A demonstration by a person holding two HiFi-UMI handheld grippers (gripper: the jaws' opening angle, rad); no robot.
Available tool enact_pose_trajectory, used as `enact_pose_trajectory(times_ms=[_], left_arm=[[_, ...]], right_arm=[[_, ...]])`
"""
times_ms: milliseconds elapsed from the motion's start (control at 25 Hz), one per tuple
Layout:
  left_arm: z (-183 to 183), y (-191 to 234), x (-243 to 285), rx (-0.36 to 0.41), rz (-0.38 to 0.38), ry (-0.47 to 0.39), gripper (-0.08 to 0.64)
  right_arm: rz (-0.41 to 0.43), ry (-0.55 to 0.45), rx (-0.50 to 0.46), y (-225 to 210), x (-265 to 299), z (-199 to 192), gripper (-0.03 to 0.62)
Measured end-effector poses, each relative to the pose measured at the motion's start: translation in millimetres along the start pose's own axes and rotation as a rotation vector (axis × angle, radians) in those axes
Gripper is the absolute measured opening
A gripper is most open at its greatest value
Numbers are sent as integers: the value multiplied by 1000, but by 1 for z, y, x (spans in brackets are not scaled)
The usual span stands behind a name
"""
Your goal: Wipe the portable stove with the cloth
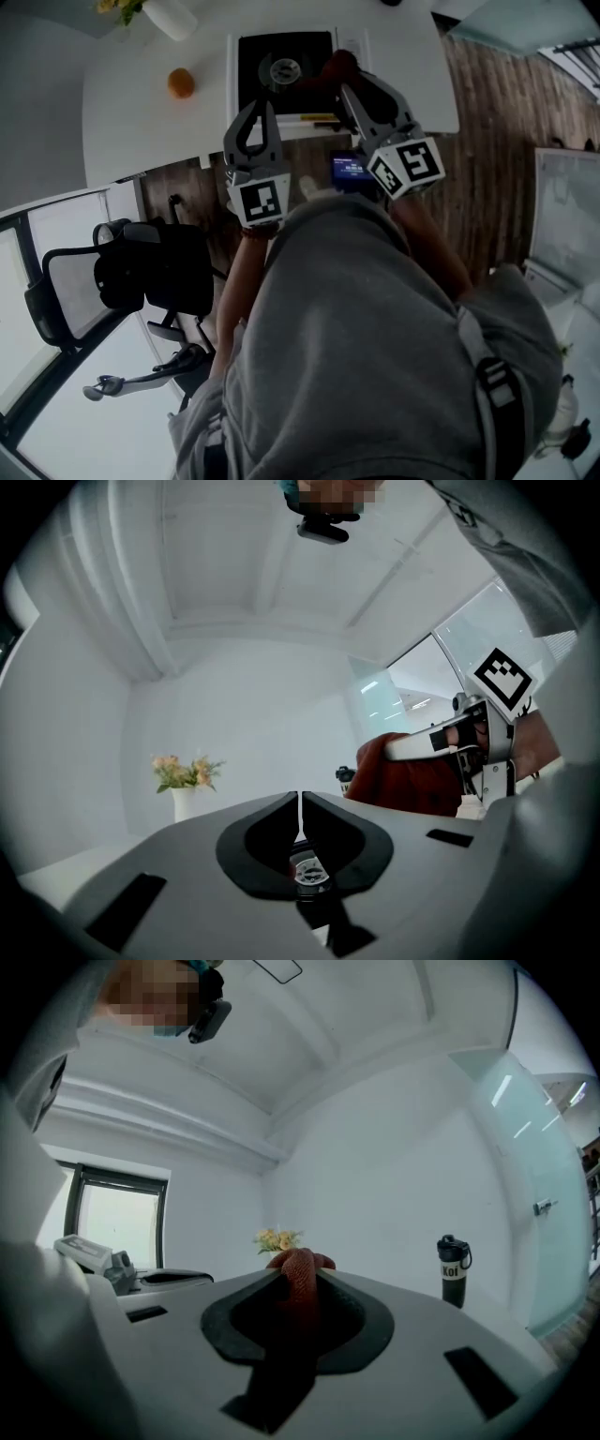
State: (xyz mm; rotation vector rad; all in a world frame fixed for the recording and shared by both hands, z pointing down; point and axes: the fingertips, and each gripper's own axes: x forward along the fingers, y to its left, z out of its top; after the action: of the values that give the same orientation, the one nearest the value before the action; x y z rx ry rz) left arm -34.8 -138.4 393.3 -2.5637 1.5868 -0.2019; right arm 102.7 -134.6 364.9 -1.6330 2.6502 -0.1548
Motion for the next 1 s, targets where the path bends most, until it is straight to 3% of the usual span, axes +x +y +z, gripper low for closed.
enact_pose_trajectory(times_ms=[280, 560, 1000], left_arm=[[-2, 1, -1, 2, 5, 17, 38], [-2, 1, 1, 5, -7, 18, 38], [-4, -7, 5, -8, -32, 14, 38]], right_arm=[[-48, 15, -6, -9, -9, -11, 86], [-88, 33, -97, -16, -22, -21, 84], [-99, 38, -56, -26, -26, -27, 77]])
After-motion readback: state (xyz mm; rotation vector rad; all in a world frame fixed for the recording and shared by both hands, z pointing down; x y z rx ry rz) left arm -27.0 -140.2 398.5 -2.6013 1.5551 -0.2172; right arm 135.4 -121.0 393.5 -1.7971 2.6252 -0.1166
